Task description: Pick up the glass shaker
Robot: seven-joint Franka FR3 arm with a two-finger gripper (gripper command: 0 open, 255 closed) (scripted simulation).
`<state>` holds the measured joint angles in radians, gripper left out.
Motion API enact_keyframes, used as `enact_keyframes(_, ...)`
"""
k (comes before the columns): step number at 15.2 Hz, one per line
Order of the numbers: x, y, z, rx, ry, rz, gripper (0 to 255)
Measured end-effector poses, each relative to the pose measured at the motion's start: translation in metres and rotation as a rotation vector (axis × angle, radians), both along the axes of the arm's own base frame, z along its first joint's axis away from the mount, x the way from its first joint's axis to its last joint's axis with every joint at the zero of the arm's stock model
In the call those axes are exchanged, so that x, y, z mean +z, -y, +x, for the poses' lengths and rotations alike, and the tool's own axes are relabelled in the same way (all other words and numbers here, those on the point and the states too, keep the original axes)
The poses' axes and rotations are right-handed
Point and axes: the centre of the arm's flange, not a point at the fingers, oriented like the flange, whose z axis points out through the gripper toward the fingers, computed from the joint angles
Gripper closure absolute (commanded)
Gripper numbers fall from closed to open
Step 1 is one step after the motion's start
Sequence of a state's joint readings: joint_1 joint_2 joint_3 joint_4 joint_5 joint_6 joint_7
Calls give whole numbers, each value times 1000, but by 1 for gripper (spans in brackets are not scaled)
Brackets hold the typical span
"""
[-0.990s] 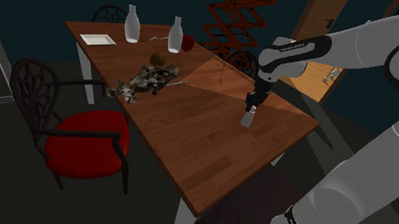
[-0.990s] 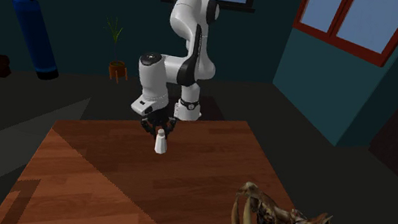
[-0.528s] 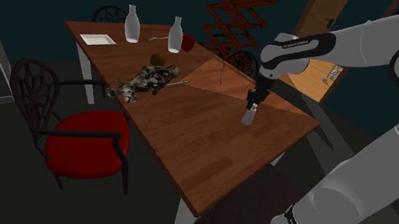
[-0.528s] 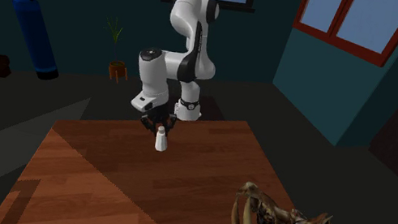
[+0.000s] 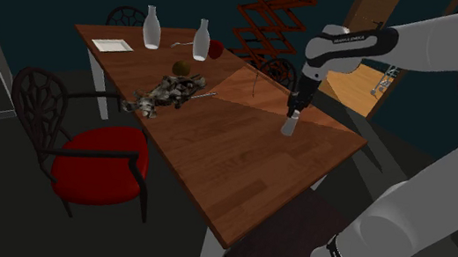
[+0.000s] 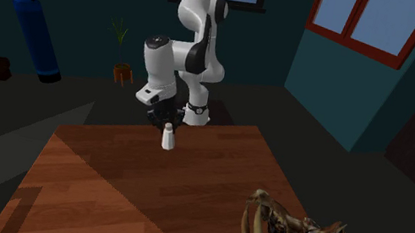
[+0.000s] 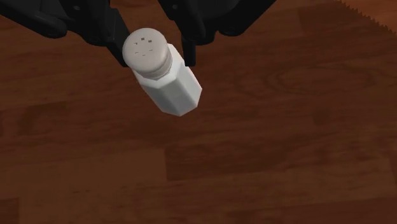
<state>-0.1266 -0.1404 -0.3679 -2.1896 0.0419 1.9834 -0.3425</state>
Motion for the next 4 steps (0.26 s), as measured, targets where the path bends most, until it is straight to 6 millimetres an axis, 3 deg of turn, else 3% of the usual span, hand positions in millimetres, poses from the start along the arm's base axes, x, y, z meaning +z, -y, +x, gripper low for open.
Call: enact_keyframes(4,19,1,-1,0,0,0,255)
